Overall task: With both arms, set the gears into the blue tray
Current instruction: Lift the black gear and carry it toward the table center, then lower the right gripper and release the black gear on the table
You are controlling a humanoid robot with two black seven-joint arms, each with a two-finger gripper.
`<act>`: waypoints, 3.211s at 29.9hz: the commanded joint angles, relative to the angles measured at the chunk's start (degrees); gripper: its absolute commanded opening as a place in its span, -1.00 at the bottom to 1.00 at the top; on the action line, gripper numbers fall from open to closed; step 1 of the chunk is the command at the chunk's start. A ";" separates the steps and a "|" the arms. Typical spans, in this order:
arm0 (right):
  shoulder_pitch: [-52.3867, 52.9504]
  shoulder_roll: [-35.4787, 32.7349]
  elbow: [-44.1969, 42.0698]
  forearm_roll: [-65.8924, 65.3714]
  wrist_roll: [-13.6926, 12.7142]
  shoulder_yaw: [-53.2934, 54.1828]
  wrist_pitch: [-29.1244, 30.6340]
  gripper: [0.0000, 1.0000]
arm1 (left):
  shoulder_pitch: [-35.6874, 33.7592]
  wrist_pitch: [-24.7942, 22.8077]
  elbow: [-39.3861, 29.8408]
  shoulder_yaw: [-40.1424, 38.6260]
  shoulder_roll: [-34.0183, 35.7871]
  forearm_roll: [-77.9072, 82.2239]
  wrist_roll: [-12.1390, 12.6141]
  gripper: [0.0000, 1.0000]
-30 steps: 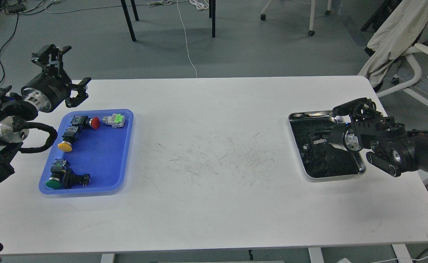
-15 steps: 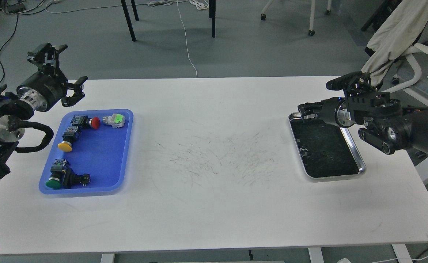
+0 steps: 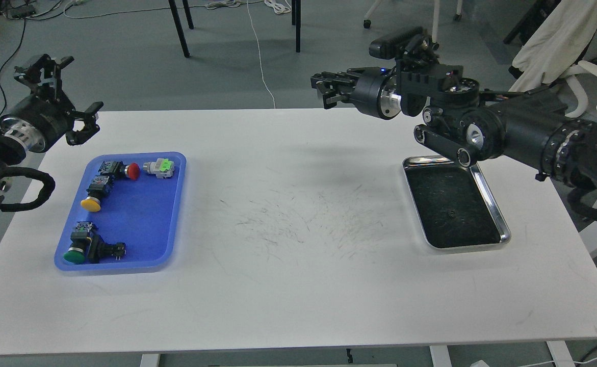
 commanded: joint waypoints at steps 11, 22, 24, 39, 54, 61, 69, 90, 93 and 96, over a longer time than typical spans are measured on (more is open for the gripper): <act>0.49 2.30 3.38 -0.58 2.93 0.40 -4.82 -0.97 | 0.00 -0.69 -0.12 0.01 1.68 -0.10 0.08 0.98; -0.56 2.30 9.70 -4.80 7.37 0.41 -5.61 -0.97 | 0.18 -0.69 -2.14 0.01 4.50 -0.19 0.08 0.98; -1.35 2.30 10.94 -6.55 7.37 0.40 -5.70 -0.97 | 0.18 -0.69 -2.49 0.01 4.76 -0.19 0.08 0.98; -12.16 2.30 13.23 -16.93 7.37 0.32 -6.23 -0.97 | 0.26 -0.78 -4.60 0.53 7.05 -0.19 0.17 0.98; -18.58 2.30 10.42 -22.90 7.37 0.32 -8.78 -0.97 | 0.18 -0.78 -4.69 0.80 7.22 -0.19 0.26 0.98; -20.08 2.30 8.66 -24.49 7.37 0.32 -8.78 -0.97 | 0.18 -0.78 -4.69 0.80 7.49 -0.19 0.26 0.98; -20.60 2.30 8.31 -25.89 7.37 0.32 -8.60 -0.96 | 0.18 -0.69 -4.69 0.71 7.66 -0.19 0.26 0.98; -22.36 2.30 5.67 -26.51 7.37 3.04 -8.95 0.24 | 0.18 -1.48 -6.71 0.71 12.14 -0.19 0.26 0.98; -22.36 2.30 5.67 -26.51 7.37 3.30 -8.95 0.27 | 0.26 -1.57 -6.71 0.71 12.23 -0.19 0.26 0.98; -22.27 2.30 5.67 -26.34 7.37 3.74 -9.04 0.34 | 0.26 -1.57 -6.71 0.80 12.49 -0.19 0.26 0.98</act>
